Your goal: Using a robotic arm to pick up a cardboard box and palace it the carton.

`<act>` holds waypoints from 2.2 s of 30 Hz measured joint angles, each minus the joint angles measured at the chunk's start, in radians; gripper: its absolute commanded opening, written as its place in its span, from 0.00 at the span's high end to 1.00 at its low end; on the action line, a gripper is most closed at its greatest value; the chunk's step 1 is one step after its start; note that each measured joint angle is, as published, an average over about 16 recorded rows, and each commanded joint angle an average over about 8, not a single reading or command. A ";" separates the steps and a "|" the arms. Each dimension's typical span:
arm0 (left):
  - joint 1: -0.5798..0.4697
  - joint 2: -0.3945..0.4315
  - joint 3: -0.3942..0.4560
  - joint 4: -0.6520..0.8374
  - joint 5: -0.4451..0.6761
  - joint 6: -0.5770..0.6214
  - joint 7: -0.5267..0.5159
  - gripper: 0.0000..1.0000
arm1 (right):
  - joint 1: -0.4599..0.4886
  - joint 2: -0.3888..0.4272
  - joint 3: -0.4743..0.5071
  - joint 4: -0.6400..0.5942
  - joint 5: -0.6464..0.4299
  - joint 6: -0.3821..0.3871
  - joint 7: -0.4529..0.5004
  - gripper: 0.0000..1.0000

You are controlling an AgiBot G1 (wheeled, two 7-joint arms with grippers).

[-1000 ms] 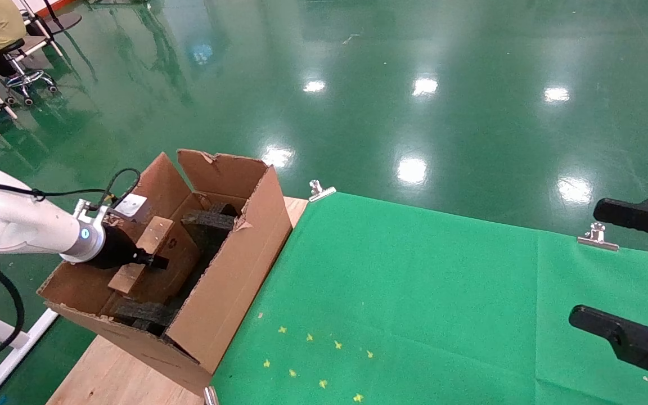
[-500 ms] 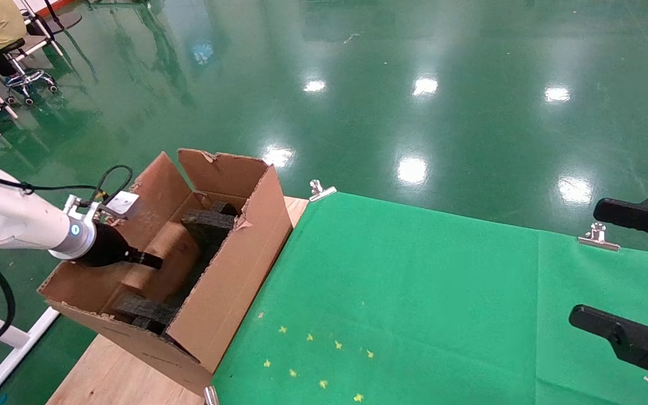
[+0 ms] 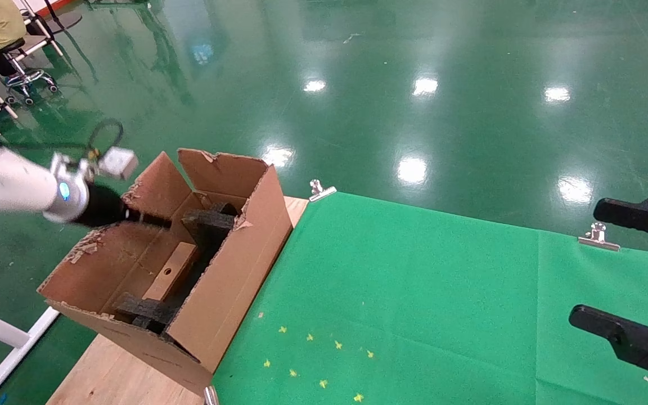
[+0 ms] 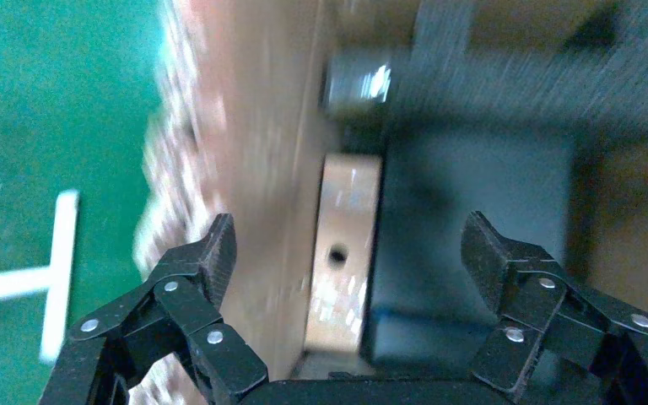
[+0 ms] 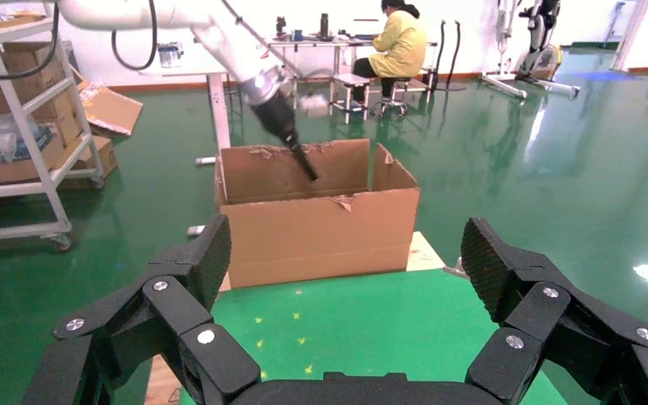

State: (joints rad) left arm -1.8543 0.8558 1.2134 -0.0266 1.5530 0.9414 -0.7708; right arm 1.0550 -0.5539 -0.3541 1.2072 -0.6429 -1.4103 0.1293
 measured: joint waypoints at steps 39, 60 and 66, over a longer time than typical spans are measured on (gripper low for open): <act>-0.048 -0.173 -0.271 -0.375 -0.386 0.508 -0.104 0.00 | 0.000 0.000 0.000 0.000 0.000 0.000 0.000 0.00; 0.274 -0.201 -0.529 -0.718 -0.556 0.526 0.164 0.00 | 0.000 0.000 0.000 0.000 0.000 0.000 0.000 0.00; 0.367 -0.209 -0.603 -0.817 -0.605 0.531 0.240 0.00 | 0.000 0.000 0.000 0.000 0.000 0.000 0.000 0.00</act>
State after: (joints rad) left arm -1.4874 0.6468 0.6101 -0.8439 0.9483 1.4724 -0.5303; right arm 1.0548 -0.5536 -0.3541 1.2069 -0.6426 -1.4099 0.1292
